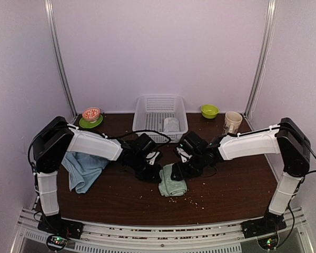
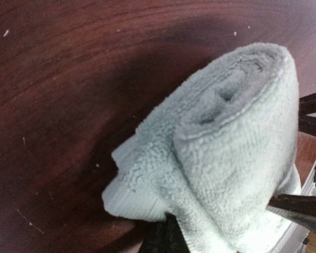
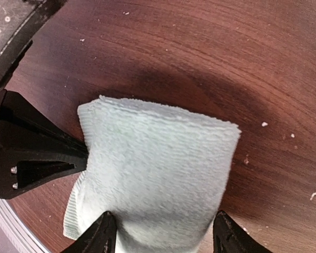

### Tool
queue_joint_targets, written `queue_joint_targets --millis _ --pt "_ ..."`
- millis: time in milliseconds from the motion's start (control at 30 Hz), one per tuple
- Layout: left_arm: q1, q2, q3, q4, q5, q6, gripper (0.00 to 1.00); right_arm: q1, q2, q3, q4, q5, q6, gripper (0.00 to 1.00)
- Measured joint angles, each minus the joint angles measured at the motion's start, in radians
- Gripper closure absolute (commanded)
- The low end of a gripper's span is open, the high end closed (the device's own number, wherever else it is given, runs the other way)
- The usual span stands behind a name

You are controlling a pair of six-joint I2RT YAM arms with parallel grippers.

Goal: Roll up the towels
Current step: Roll the towel at the center of the board.

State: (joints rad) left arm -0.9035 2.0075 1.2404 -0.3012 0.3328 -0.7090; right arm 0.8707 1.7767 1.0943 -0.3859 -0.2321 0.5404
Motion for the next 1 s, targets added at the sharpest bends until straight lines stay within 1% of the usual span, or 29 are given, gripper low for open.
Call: queue_joint_targets --millis 167,333,433,533,667,767,1000 --pt "0.000 -0.024 -0.029 0.005 -0.003 0.001 1.00 0.009 0.035 0.018 0.005 0.001 0.010 0.37" --pt "0.000 -0.114 -0.063 -0.034 -0.006 0.013 0.99 0.010 0.054 0.021 0.008 0.001 0.014 0.37" --pt "0.000 -0.183 -0.061 -0.040 -0.005 0.021 0.98 0.011 0.055 0.021 0.012 0.001 0.017 0.37" --pt "0.000 -0.215 -0.037 -0.035 0.005 0.023 0.99 0.011 0.055 0.021 0.017 0.001 0.018 0.37" --pt "0.000 -0.182 0.039 -0.021 0.024 0.023 0.99 0.013 0.055 0.021 0.021 0.001 0.018 0.37" --pt "0.000 -0.119 0.092 0.002 0.039 0.022 1.00 0.014 0.055 0.021 0.024 0.001 0.018 0.37" --pt "0.002 0.002 0.135 0.017 0.056 0.013 1.00 0.015 0.055 0.021 0.042 0.000 0.021 0.37"
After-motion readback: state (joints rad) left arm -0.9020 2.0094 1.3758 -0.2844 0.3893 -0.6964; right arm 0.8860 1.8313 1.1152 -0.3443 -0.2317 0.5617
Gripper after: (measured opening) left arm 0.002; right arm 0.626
